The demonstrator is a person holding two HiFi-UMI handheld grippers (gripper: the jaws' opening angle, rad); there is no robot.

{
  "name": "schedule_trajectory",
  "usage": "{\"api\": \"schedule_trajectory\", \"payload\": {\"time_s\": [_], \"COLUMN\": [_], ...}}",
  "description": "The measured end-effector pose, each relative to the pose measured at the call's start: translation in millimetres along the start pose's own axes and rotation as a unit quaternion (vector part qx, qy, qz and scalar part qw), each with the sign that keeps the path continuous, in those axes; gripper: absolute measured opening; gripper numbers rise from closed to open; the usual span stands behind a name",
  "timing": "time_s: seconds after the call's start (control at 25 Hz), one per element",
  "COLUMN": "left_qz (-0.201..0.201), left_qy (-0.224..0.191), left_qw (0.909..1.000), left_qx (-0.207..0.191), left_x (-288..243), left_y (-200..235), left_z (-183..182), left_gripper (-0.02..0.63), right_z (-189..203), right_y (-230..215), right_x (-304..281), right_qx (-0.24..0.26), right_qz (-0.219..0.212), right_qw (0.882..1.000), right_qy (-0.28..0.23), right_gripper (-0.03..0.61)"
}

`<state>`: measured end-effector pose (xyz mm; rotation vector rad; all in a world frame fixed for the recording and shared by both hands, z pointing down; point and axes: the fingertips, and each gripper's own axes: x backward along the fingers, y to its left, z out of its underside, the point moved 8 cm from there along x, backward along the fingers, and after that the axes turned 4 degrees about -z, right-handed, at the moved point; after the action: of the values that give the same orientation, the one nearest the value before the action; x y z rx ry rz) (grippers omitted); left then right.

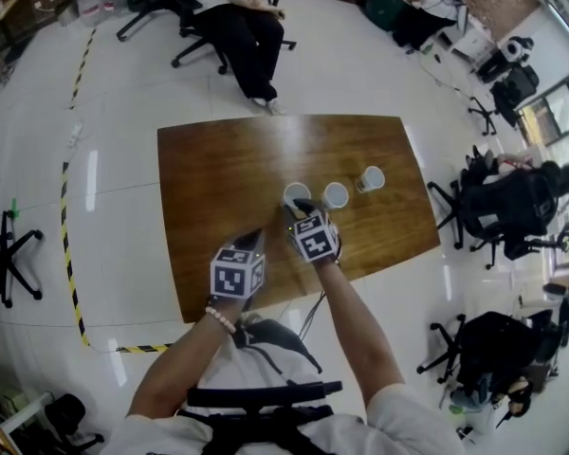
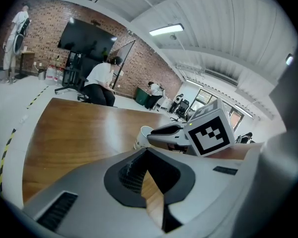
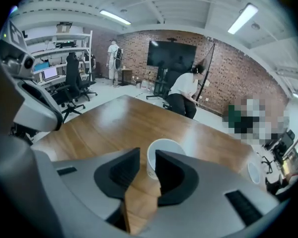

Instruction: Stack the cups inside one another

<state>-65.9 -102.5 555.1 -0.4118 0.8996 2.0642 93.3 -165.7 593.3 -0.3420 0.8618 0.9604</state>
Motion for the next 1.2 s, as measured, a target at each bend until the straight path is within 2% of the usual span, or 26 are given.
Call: {"api": "schedule_trajectory", "payload": {"time_s": [0.32, 0.64, 0.92, 1.2], "left_qz": [0.019, 0.001, -0.023, -0.016], "left_qy": [0.011, 0.006, -0.004, -0.022], "left_qw": [0.9995, 0.9992, 0.9985, 0.9991], "left_qx": [0.022, 0.038, 0.050, 0.033], "left_x": [-4.4, -9.0, -17.1, -26.1], "left_y": [8.1, 6.8, -7.0, -40.0], "left_z": [1.5, 2.4, -0.9, -15.0], "left_gripper": [-0.008, -0.008, -0.008, -0.008], "right_z": [-4.2, -1.6, -7.3, -18.8], "right_y": [-5.7, -5.2, -17.4, -40.5], "right_x": [-21.3, -29.3, -12.7, 46.3], "right_qx": [0.043, 0.039, 0.057, 0.037], "right_qz": [-0.003, -0.034, -0.049, -0.055], "right_qw": [0.998, 0.998, 0.997, 0.996], "right_qy": [0.046, 0.046, 0.017, -0.056], "right_gripper": [0.092, 0.042, 0.032, 0.032]}}
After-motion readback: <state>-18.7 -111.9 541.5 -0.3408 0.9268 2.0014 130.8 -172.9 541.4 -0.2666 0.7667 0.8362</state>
